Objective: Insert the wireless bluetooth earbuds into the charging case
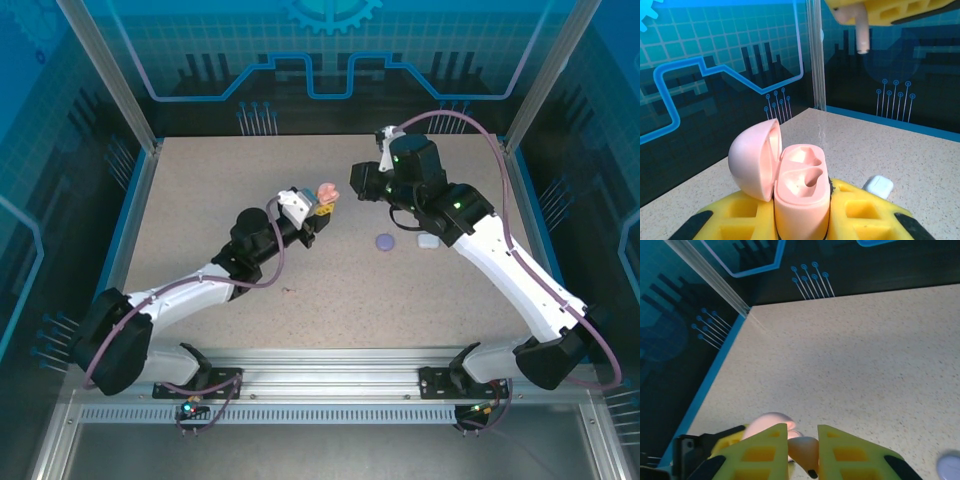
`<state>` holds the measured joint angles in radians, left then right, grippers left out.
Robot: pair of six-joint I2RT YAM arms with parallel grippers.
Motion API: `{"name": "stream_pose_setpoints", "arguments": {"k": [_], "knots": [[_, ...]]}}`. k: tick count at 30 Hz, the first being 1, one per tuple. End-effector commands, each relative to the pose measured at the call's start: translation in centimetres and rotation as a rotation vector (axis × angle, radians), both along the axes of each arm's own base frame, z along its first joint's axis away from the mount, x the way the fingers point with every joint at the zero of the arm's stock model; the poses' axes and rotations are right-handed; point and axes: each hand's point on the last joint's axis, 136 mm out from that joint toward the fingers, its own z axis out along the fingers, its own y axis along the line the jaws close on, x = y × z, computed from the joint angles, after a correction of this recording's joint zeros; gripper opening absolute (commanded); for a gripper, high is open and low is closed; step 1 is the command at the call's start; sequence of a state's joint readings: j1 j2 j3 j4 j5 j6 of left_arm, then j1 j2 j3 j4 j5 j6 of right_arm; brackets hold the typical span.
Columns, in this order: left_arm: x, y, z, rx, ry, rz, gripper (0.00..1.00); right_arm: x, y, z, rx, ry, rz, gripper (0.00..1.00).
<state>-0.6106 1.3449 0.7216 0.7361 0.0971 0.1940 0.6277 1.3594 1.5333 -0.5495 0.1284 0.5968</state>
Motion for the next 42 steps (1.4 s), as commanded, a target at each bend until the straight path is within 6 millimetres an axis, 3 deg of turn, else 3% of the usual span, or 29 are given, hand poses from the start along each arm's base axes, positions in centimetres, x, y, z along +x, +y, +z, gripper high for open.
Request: {"name": "stream_pose_setpoints", "arguments": {"k": [1, 9, 17, 42], "knots": [[0.3, -0.8, 3.2, -0.044, -0.087, 0.001, 0.0, -0.4, 1.4, 3.3, 0.072, -0.118, 0.076, 0.17], [0.4, -1.4, 3.8, -0.059, -0.077, -0.013, 0.0, -1.3, 3.2, 3.2, 0.085, -0.182, 0.171, 0.17], [0.2, -1.4, 4.1, -0.064, -0.069, -0.022, 0.0, -1.5, 4.1, 1.5, 0.072, -0.163, 0.209, 0.16], [-0.1, -1.2, 4.9, -0.068, -0.07, -0.022, 0.0, -1.1, 3.9, -1.4, 0.039, -0.116, 0.188, 0.15]]}}
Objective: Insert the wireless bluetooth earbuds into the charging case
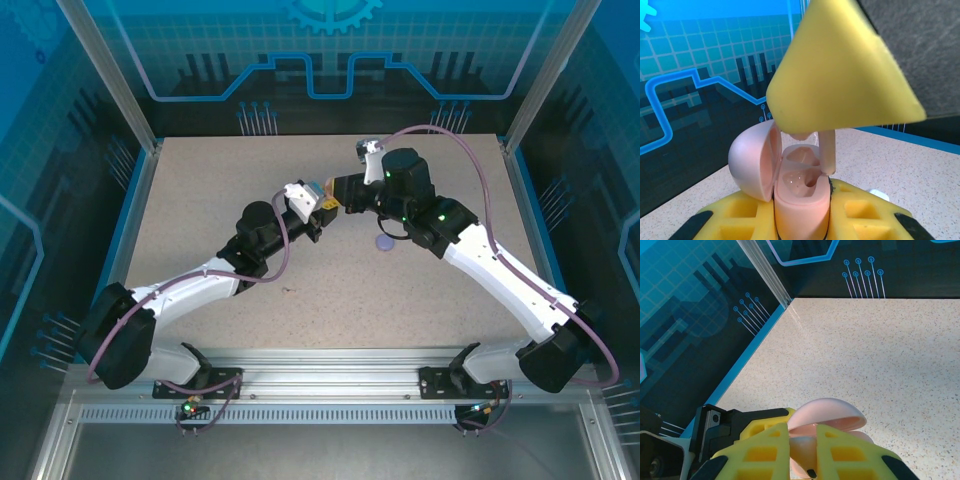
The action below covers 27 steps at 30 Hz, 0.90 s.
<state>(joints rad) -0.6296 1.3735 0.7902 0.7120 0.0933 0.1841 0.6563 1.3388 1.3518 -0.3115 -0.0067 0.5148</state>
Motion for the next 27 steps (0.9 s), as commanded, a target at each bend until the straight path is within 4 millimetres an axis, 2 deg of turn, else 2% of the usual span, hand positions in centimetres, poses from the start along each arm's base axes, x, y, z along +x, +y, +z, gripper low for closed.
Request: {"name": "stream_pose_setpoints", "arguments": {"k": [1, 18, 27], "knots": [[-0.6, 0.0, 3.4, -0.051, -0.062, -0.009, 0.0, 0.0, 0.2, 0.7, 0.01, -0.04, -0.003, 0.15], [-1.2, -0.1, 3.5, -0.054, -0.052, -0.037, 0.0, 1.0, 0.4, -0.7, -0.01, -0.014, -0.021, 0.13], [-1.1, 0.1, 4.0, -0.052, -0.057, -0.021, 0.0, 0.3, 0.6, -2.2, -0.057, -0.003, 0.03, 0.13]]}}
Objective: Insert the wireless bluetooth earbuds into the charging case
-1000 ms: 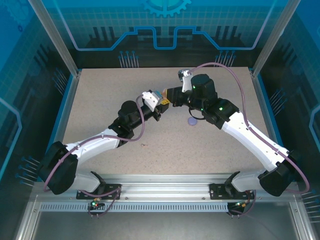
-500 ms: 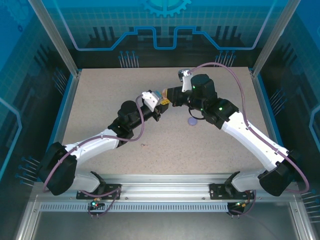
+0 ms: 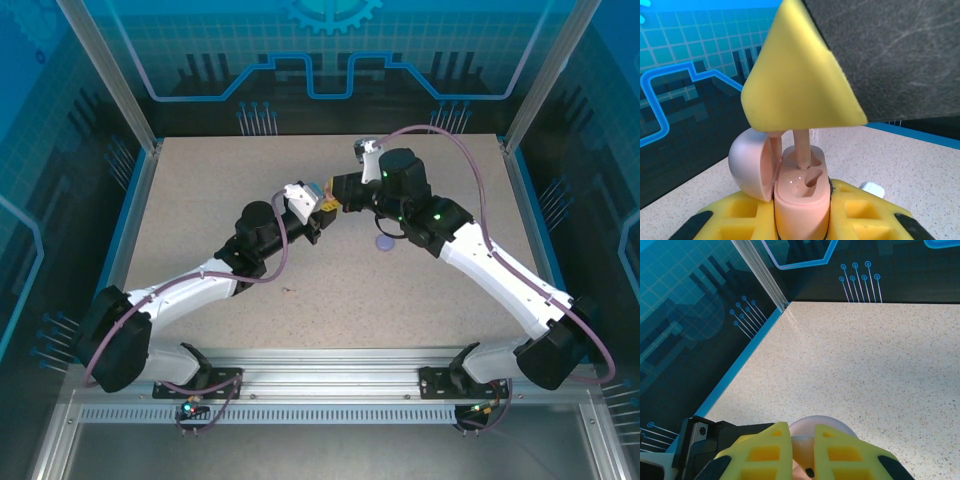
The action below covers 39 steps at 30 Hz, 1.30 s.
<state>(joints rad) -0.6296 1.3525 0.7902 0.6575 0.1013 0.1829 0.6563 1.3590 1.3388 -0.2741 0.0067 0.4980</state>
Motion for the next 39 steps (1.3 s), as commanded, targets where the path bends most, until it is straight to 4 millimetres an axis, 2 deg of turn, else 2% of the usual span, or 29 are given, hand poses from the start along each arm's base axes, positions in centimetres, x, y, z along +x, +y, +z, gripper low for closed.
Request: {"name": "stream_pose_setpoints", "arguments": {"k": [1, 6, 23, 26, 30, 35, 39], "knots": [[-0.8, 0.0, 4.5, -0.072, -0.087, -0.012, 0.0, -0.6, 0.2, -1.9, -0.053, 0.018, 0.037, 0.13], [-0.7, 0.1, 4.5, -0.064, -0.085, -0.008, 0.0, -1.1, -0.3, -2.5, -0.066, 0.027, 0.035, 0.12], [-0.5, 0.1, 4.9, -0.078, -0.087, 0.0, 0.0, -1.7, 0.4, -2.1, -0.049, 0.029, 0.071, 0.13], [-0.5, 0.2, 5.0, -0.08, -0.082, 0.004, 0.0, -1.6, 0.1, -2.0, -0.055, 0.025, 0.059, 0.28], [-0.5, 0.2, 4.8, -0.083, -0.073, 0.004, 0.0, -1.9, -0.2, -0.3, -0.03, 0.005, 0.058, 0.4], [0.0, 0.6, 4.2, -0.084, -0.058, 0.034, 0.0, -2.9, -0.8, 4.0, 0.031, -0.042, 0.066, 0.55], [0.5, 1.5, 4.0, -0.096, -0.052, 0.089, 0.0, -3.7, -3.4, 7.1, 0.066, -0.061, -0.01, 0.59]]}}
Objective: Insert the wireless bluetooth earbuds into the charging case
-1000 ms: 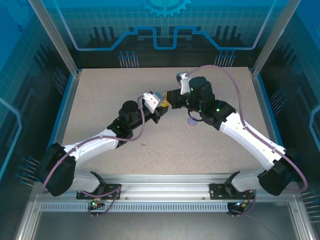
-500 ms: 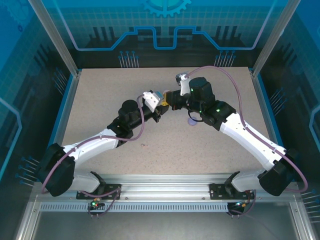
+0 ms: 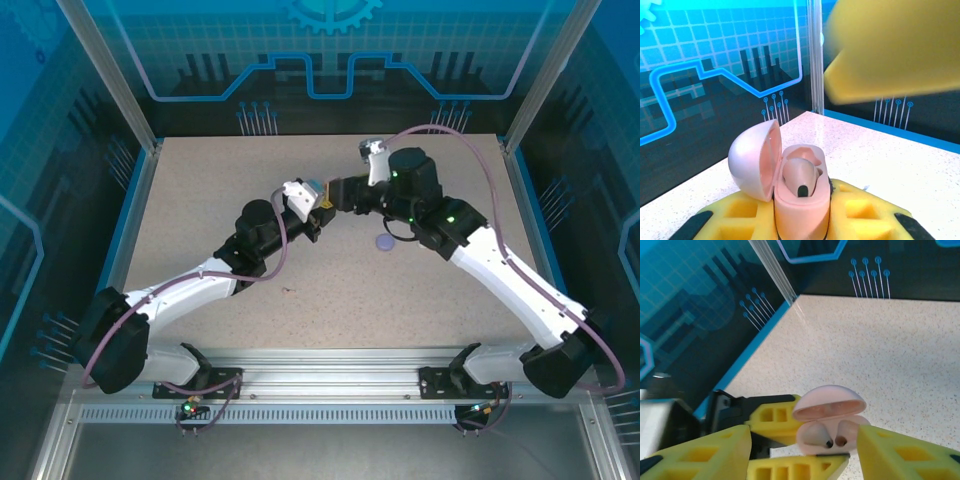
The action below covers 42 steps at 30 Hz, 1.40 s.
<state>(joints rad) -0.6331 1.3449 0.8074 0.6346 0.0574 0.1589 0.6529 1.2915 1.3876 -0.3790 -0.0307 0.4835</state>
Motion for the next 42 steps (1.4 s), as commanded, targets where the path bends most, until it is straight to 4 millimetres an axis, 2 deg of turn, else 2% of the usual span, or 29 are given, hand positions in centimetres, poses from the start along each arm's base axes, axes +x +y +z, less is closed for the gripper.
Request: {"name": "stream_pose_setpoints", "arguments": {"k": [1, 3, 6, 8, 13, 17, 19, 25, 30, 34, 42], "knots": [[0.2, 1.5, 3.4, -0.079, -0.07, 0.065, 0.0, -1.5, -3.2, 4.7, 0.061, -0.035, -0.078, 0.6], [0.7, 2.5, 3.4, -0.085, -0.068, 0.101, 0.0, -1.8, -4.7, 4.4, 0.052, 0.0, -0.136, 0.61], [1.5, 4.5, 4.0, -0.125, -0.063, 0.157, 0.0, -2.1, -6.4, 2.1, 0.009, 0.086, -0.213, 0.62], [1.9, 5.9, 4.4, -0.146, -0.051, 0.185, 0.0, -2.2, -6.8, -0.4, -0.025, 0.155, -0.242, 0.62], [2.5, 9.3, 5.7, -0.194, -0.037, 0.261, 0.0, -2.6, -5.6, -8.4, -0.115, 0.333, -0.234, 0.62], [2.4, 11.6, 6.7, -0.225, -0.026, 0.316, 0.0, -3.6, -3.1, -14.2, -0.23, 0.429, -0.171, 0.61], [2.3, 12.6, 6.9, -0.24, -0.012, 0.341, 0.0, -4.2, -0.9, -16.8, -0.298, 0.463, -0.095, 0.61], [2.3, 14.2, 7.4, -0.252, 0.012, 0.393, 0.0, -5.1, 4.4, -23.0, -0.445, 0.553, 0.061, 0.6], [2.3, 14.8, 8.1, -0.264, 0.013, 0.41, 0.0, -5.5, 8.6, -26.5, -0.51, 0.601, 0.197, 0.6], [2.6, 15.3, 8.3, -0.273, 0.017, 0.426, 0.0, -6.1, 11.0, -29.0, -0.595, 0.609, 0.306, 0.59], [2.9, 16.5, 8.8, -0.278, 0.014, 0.458, 0.0, -7.3, 12.9, -31.8, -0.749, 0.59, 0.458, 0.55]]}}
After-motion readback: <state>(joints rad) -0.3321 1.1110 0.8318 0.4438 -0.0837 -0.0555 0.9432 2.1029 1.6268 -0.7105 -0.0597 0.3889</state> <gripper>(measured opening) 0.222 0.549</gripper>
